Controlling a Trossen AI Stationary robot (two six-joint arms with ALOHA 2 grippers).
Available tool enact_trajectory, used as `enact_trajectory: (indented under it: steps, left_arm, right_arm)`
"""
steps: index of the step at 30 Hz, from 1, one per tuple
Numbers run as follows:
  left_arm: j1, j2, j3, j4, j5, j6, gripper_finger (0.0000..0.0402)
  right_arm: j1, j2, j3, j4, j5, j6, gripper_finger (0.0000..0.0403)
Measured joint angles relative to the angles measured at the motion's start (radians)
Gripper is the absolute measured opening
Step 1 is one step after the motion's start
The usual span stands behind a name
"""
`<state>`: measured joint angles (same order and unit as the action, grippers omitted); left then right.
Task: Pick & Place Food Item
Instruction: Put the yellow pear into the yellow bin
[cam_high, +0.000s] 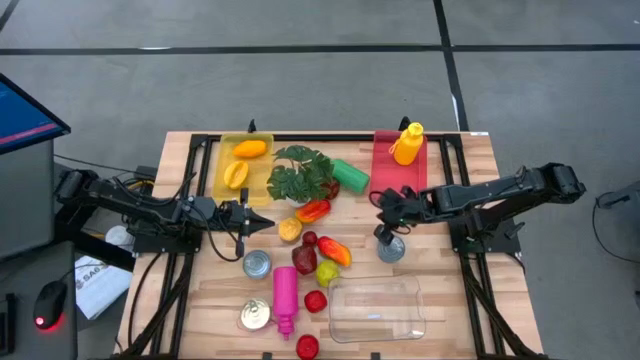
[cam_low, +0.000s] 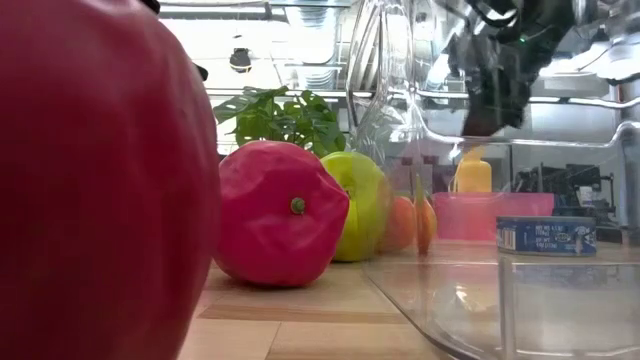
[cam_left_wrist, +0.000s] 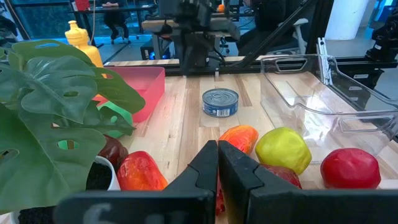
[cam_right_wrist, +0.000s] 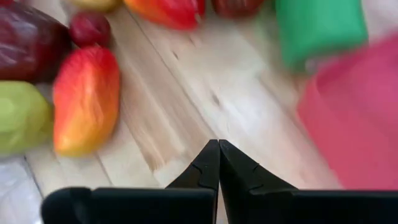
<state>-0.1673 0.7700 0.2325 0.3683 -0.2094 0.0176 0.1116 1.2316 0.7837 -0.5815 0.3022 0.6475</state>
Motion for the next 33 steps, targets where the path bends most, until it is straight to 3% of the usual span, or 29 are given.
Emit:
enact_trajectory:
  steps: [4, 15, 21, 26, 33]
  left_arm:
    - [0.0, 0.0, 0.0, 0.0, 0.0, 0.0, 0.0002]
    - [0.0, 0.003, 0.0, 0.0, 0.0, 0.0, 0.0002]
    - [0.0, 0.091, 0.0, 0.0, 0.001, -0.018, 0.001]
    - [0.0, 0.167, 0.0, -0.002, -0.028, -0.026, 0.005]
    - [0.008, 0.226, 0.0, 0.081, -0.057, -0.026, 0.0142]
  right_arm:
    - [0.0, 0.0, 0.0, -0.045, -0.017, 0.078, 0.0001]
    - [-0.001, 0.0, 0.0, -0.006, -0.017, 0.079, 0.0001]
    - [-0.003, 0.0, 0.0, -0.005, -0.01, 0.078, 0.0001]
    - [-0.003, 0.0, 0.0, -0.001, -0.002, 0.076, 0.0001]
    - [-0.003, 0.0, 0.0, -0.001, -0.002, 0.075, 0.0001]
